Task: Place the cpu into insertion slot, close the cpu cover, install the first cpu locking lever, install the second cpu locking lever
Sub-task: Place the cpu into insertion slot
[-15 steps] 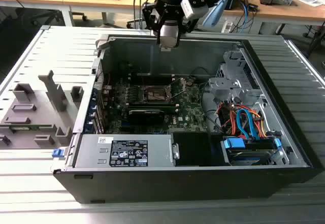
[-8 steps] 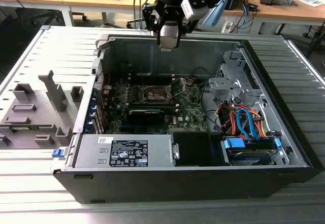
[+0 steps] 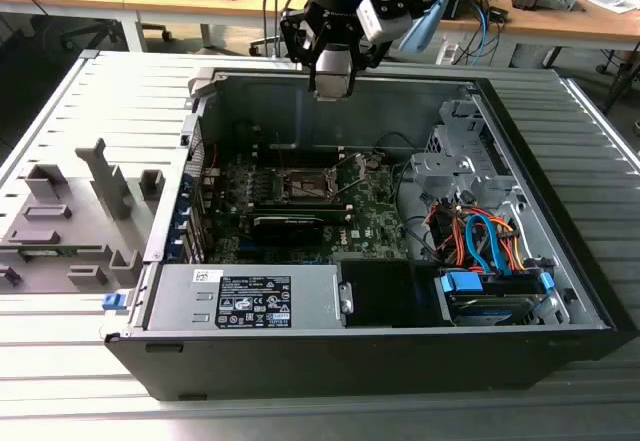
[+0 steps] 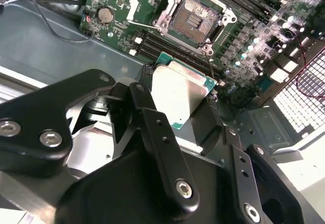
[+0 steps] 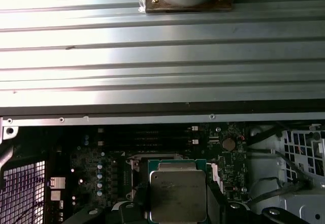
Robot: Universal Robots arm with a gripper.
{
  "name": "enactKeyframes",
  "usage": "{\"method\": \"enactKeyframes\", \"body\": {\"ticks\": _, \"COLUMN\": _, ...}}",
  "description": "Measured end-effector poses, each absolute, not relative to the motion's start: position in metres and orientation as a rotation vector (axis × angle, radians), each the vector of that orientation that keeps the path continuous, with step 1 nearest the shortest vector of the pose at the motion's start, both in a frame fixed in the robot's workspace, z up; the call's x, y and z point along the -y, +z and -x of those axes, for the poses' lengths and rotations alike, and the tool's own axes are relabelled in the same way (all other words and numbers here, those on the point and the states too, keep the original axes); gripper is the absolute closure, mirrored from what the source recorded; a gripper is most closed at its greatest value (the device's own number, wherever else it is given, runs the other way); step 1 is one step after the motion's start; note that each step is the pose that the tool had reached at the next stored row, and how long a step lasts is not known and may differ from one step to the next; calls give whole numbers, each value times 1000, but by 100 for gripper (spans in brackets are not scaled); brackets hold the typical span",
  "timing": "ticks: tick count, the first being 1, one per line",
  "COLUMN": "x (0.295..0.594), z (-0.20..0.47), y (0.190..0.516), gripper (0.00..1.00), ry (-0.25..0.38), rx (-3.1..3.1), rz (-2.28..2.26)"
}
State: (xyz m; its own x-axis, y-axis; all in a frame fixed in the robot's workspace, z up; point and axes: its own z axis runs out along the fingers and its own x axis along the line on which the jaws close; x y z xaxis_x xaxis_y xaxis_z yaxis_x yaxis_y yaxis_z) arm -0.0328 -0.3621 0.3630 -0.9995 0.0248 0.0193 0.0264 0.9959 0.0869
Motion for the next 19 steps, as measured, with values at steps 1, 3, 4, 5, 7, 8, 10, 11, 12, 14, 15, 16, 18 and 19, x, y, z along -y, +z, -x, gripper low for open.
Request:
{"method": "enactKeyframes", "body": {"ticks": 1, "x": 362, "z": 33, "y": 363, "gripper": 46, "ry": -136, "rx": 3120, "rz": 40}}
{"method": "enactKeyframes", "body": {"ticks": 3, "x": 363, "z": 33, "y": 363, "gripper": 46, "ry": -136, "rx": 3120, "rz": 40}}
{"method": "enactKeyframes", "body": {"ticks": 4, "x": 363, "z": 33, "y": 363, "gripper": 46, "ry": -136, "rx": 3120, "rz": 40}}
{"method": "enactKeyframes", "body": {"ticks": 5, "x": 363, "z": 33, "y": 362, "gripper": 46, "ry": -136, "rx": 3120, "rz": 40}}
{"method": "enactKeyframes", "body": {"ticks": 7, "x": 365, "z": 33, "y": 361, "gripper": 46, "ry": -136, "rx": 3120, "rz": 40}}
{"method": "enactKeyframes", "body": {"ticks": 8, "x": 367, "z": 33, "y": 358, "gripper": 46, "ry": -136, "rx": 3120, "rz": 40}}
{"method": "enactKeyframes", "body": {"ticks": 10, "x": 367, "z": 33, "y": 358, "gripper": 46, "ry": -136, "rx": 3120, "rz": 40}}
{"method": "enactKeyframes", "body": {"ticks": 11, "x": 368, "z": 33, "y": 358, "gripper": 46, "ry": -136, "rx": 3120, "rz": 40}}
{"method": "enactKeyframes", "body": {"ticks": 12, "x": 368, "z": 33, "y": 358, "gripper": 46, "ry": -136, "rx": 3120, "rz": 40}}
{"method": "enactKeyframes", "body": {"ticks": 14, "x": 372, "z": 33, "y": 350, "gripper": 46, "ry": -136, "rx": 3120, "rz": 40}}
{"method": "enactKeyframes", "body": {"ticks": 15, "x": 372, "z": 33, "y": 350, "gripper": 46, "ry": -136, "rx": 3120, "rz": 40}}
{"method": "enactKeyframes", "body": {"ticks": 16, "x": 372, "z": 33, "y": 350, "gripper": 46, "ry": -136, "rx": 3120, "rz": 40}}
{"method": "enactKeyframes", "body": {"ticks": 18, "x": 372, "z": 33, "y": 350, "gripper": 46, "ry": -136, "rx": 3120, "rz": 40}}
{"method": "enactKeyframes", "body": {"ticks": 19, "x": 372, "z": 33, "y": 349, "gripper": 46, "ry": -136, "rx": 3120, "rz": 40}}
